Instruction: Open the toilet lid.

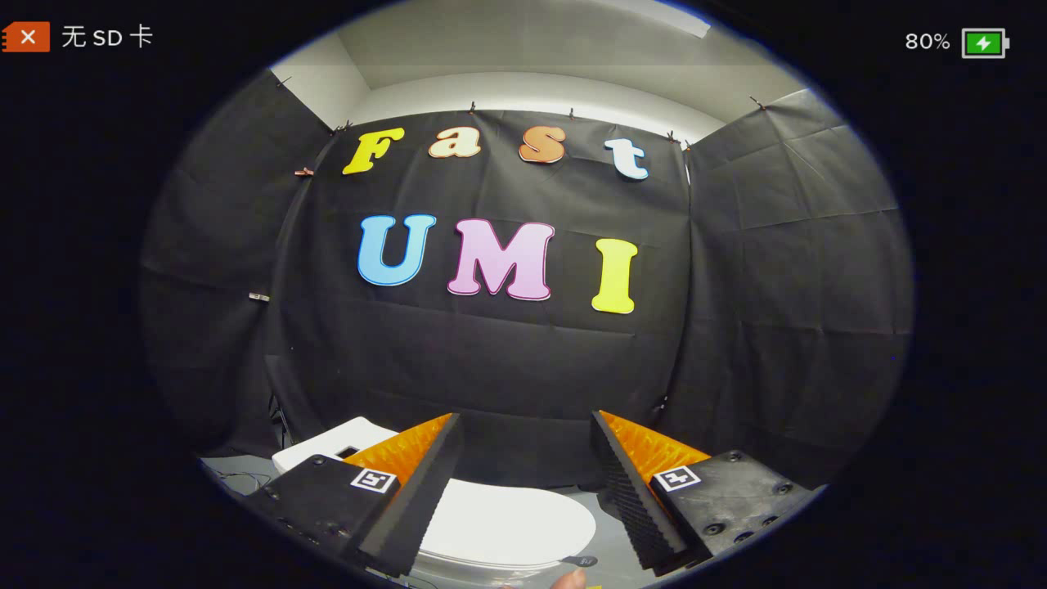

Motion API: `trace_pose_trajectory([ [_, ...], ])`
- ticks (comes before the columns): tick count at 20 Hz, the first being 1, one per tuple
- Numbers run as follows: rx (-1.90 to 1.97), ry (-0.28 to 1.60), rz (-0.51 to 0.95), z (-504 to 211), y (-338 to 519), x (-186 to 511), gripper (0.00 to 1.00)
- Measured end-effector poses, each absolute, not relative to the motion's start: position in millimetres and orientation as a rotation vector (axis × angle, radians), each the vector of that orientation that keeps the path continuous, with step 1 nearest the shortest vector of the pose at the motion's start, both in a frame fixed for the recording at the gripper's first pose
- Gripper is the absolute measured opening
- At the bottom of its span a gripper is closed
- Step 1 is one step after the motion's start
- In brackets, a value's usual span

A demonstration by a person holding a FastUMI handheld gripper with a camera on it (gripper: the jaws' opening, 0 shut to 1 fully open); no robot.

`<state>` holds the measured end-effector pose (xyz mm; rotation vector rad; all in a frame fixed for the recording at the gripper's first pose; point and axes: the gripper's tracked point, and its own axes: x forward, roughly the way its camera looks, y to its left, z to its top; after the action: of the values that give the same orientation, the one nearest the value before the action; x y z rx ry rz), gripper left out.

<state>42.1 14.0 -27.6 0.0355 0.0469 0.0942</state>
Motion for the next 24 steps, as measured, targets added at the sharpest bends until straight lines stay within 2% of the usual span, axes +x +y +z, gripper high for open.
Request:
trace_pose_trajectory([
  [12,0.103,0.090,0.157,-89,-13,80,0.98],
  [24,0.447,0.332,0.191,-227,-70,109,0.99],
])
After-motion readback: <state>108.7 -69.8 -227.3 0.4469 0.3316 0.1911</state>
